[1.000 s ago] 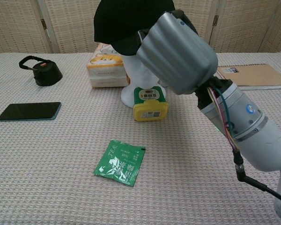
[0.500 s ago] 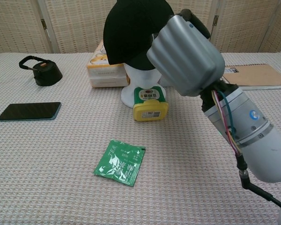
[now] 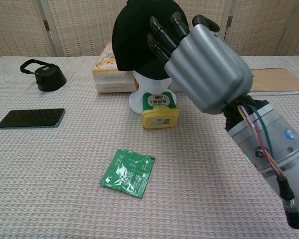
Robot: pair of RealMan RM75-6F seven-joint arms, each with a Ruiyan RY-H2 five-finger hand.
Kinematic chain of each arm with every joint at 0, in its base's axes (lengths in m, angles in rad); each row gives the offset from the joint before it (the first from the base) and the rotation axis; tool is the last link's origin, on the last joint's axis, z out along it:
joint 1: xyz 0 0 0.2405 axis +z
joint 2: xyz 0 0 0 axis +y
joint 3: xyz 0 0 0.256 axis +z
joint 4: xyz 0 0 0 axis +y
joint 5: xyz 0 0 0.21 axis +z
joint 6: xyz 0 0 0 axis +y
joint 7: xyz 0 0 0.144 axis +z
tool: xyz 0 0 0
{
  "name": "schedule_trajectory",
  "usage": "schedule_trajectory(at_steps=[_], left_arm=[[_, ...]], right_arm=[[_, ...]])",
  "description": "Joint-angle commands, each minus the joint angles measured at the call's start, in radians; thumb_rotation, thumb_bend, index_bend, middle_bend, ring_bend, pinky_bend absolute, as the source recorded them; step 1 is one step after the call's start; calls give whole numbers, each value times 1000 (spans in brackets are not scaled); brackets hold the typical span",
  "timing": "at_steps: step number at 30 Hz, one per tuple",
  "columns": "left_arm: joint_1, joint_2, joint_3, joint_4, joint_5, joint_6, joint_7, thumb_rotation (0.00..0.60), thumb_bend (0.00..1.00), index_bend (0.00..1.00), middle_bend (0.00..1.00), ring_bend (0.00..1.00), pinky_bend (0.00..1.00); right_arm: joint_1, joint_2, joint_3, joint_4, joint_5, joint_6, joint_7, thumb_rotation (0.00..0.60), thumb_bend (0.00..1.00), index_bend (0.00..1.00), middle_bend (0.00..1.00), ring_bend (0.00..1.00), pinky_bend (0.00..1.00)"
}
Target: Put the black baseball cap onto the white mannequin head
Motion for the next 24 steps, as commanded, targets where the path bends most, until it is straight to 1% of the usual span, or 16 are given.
schedule_trajectory(at_steps=[1, 5, 8, 10, 12, 14, 16, 17, 20, 24], left_arm=[[1, 0, 0, 2, -1, 2, -2, 600, 71, 71, 56, 42, 136], [-1, -3, -1, 1, 1, 1, 4, 600, 71, 71, 56, 42, 136], [-3, -8, -2, -5, 5, -5, 27, 600, 72, 71, 56, 42, 136], [-3, -12, -2, -9, 9, -8, 47, 600, 72, 71, 56, 42, 136], [-4, -18, -2, -14, 15, -11, 71, 600, 72, 71, 55, 42, 136], [-5, -23, -3, -19, 17, -15, 91, 600, 72, 71, 55, 42, 136], [-6, -27, -3, -23, 22, -17, 110, 600, 71, 71, 55, 42, 136], [-6, -29, -4, -26, 22, -19, 120, 600, 71, 70, 56, 42, 136], [-7, -33, -4, -28, 26, -22, 137, 600, 72, 70, 56, 42, 136], [-8, -39, -5, -35, 23, -33, 163, 600, 72, 70, 56, 42, 136]], right_arm=[[-65, 83, -63, -124, -27, 31, 38, 600, 115, 0, 0, 129, 454], [-175, 196, -149, -332, -8, 103, 209, 600, 110, 0, 0, 111, 428], [-266, 311, -223, -504, 35, 153, 379, 600, 110, 0, 0, 102, 401], [-307, 379, -247, -551, 30, 198, 465, 600, 110, 0, 0, 95, 371], [-355, 452, -269, -578, 36, 252, 582, 600, 110, 0, 0, 80, 327], [-396, 507, -281, -580, 52, 294, 705, 600, 111, 0, 0, 73, 293], [-439, 560, -294, -547, 67, 335, 842, 600, 114, 0, 0, 73, 274], [-462, 584, -301, -517, 75, 352, 916, 600, 116, 0, 0, 72, 271], [-513, 626, -316, -445, 99, 379, 1070, 600, 118, 0, 0, 72, 267], [-576, 666, -308, -335, 124, 419, 1304, 600, 119, 0, 0, 72, 267]])
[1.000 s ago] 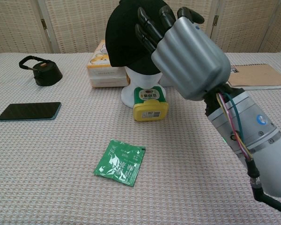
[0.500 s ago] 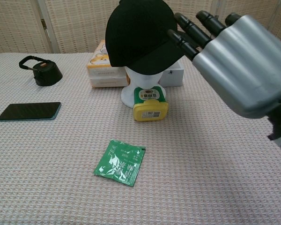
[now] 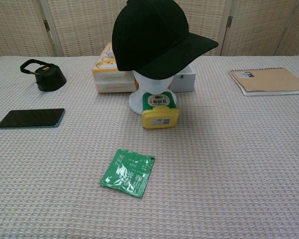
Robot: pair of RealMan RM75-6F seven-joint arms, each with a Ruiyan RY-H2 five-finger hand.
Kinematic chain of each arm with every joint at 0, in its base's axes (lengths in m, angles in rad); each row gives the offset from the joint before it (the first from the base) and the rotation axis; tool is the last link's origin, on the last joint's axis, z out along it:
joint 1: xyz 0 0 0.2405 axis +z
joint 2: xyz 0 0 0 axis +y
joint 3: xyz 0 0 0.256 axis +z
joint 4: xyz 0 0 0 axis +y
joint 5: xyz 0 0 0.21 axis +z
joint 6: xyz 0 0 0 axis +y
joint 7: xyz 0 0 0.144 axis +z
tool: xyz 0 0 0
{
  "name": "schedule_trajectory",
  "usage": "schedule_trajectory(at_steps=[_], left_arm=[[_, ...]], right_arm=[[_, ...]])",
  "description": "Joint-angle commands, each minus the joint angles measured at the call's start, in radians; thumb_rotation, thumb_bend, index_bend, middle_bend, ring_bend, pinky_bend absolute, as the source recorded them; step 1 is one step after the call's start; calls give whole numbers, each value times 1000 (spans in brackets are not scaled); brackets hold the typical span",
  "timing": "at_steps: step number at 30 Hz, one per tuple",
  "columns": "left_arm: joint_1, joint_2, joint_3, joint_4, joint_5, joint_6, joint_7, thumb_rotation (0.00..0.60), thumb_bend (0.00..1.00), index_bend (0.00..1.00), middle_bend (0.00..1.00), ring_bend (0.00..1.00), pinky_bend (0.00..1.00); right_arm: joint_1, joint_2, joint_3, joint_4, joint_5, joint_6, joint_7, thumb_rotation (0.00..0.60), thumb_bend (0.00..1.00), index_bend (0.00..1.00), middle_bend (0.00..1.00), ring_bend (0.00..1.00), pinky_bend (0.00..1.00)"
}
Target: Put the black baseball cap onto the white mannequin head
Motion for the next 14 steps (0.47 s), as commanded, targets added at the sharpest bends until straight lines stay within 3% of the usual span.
schedule_trajectory(at_steps=[1, 6, 14], left_arm=[[-1, -6, 1, -4, -1, -9, 18, 600, 72, 70, 56, 42, 136], [-10, -14, 7, -6, 20, -26, 54, 600, 72, 70, 56, 42, 136], [-21, -3, 4, -18, 10, -45, 50, 600, 72, 71, 56, 42, 136]], right_arm=[[-126, 107, -23, 148, 48, 91, 312, 600, 120, 0, 0, 72, 267], [-163, 154, -24, 186, 72, 54, 481, 600, 122, 0, 0, 59, 245], [-180, 170, 8, 166, 66, 11, 457, 600, 148, 0, 0, 33, 210]])
